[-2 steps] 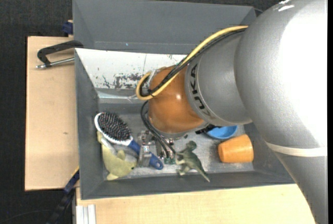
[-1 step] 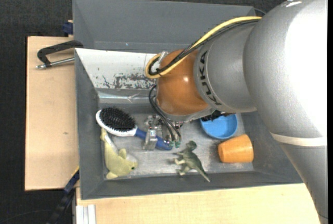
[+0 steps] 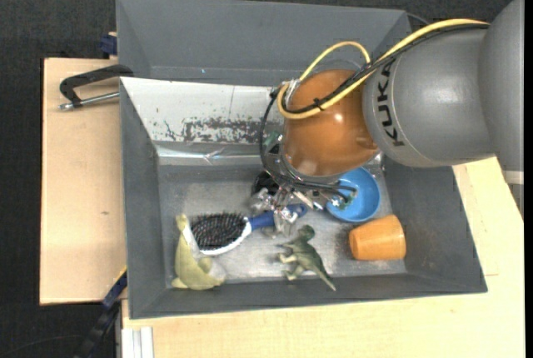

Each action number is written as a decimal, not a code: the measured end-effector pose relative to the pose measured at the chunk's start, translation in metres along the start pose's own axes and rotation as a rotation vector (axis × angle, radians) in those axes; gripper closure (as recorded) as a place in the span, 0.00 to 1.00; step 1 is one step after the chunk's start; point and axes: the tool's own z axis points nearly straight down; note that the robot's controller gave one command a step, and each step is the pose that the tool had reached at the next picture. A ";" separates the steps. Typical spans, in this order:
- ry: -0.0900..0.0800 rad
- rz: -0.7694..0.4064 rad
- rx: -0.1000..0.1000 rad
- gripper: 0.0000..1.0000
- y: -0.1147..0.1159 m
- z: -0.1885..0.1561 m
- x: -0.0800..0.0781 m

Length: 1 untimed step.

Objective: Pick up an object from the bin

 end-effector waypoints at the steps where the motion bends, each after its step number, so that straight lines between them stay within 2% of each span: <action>1: -0.006 -1.023 0.004 1.00 0.007 0.006 -0.021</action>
Offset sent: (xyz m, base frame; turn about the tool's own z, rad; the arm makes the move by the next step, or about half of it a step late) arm 0.0049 0.0182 -0.0102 -1.0346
